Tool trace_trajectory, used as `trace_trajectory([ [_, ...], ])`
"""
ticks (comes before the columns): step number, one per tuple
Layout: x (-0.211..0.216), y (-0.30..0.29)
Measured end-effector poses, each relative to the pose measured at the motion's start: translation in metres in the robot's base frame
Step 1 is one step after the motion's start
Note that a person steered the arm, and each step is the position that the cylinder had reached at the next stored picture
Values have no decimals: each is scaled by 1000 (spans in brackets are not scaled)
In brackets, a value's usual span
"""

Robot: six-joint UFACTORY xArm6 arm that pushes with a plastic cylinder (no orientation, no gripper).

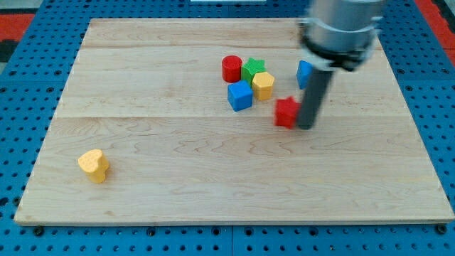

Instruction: Push the red star and cube towards the left side

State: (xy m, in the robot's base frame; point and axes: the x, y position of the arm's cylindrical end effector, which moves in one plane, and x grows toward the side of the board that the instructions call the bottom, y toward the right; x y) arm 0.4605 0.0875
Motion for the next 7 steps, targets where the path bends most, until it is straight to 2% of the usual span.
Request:
trace_trajectory([
  [1, -37, 2],
  [2, -51, -8],
  [3, -51, -85],
  [4, -78, -125],
  [6, -67, -234],
  [7, -54, -254],
])
